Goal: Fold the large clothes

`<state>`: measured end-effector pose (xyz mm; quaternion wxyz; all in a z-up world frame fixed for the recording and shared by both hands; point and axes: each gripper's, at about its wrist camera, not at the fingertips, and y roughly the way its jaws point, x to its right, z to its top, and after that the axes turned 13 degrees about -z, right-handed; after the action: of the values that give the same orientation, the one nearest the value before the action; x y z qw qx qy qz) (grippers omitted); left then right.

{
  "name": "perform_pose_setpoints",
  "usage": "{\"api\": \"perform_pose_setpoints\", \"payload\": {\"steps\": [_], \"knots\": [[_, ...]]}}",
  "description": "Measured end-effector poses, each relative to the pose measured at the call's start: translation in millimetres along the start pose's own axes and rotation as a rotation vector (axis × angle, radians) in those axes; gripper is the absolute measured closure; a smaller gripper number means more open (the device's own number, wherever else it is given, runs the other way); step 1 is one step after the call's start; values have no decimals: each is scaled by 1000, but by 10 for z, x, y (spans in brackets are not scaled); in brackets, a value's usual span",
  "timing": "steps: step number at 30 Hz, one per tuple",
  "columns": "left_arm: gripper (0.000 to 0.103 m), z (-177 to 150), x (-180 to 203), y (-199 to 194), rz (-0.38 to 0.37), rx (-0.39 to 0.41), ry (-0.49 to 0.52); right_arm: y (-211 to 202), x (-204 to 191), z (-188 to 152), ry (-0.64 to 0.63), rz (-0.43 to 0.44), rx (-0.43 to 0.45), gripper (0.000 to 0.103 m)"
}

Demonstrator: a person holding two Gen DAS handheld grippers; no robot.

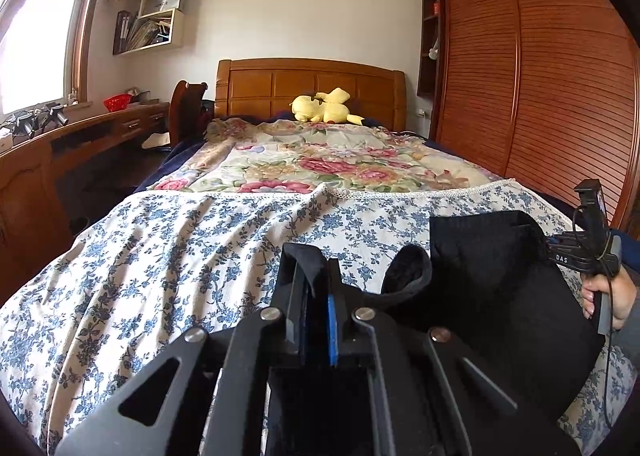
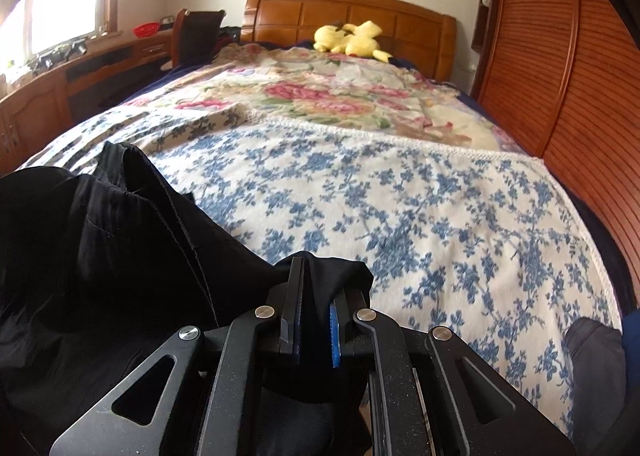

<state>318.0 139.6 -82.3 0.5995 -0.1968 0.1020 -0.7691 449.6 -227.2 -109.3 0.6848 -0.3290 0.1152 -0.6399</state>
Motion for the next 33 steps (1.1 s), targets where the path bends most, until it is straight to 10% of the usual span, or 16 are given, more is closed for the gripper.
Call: {"api": "perform_pose_setpoints", "payload": {"steps": [12, 14, 16, 33], "knots": [[83, -82, 3, -43, 36, -35, 3, 495, -91, 37, -27, -157, -129, 88], [80, -107, 18, -73, 31, -29, 7, 453, -90, -19, -27, -157, -138, 73], [79, -134, 10, -94, 39, -25, 0, 372, -54, -53, -23, -168, -137, 25], [68, -433, 202, -348, -37, -91, -6, -779, 12, -974, 8, 35, -157, 24]]}}
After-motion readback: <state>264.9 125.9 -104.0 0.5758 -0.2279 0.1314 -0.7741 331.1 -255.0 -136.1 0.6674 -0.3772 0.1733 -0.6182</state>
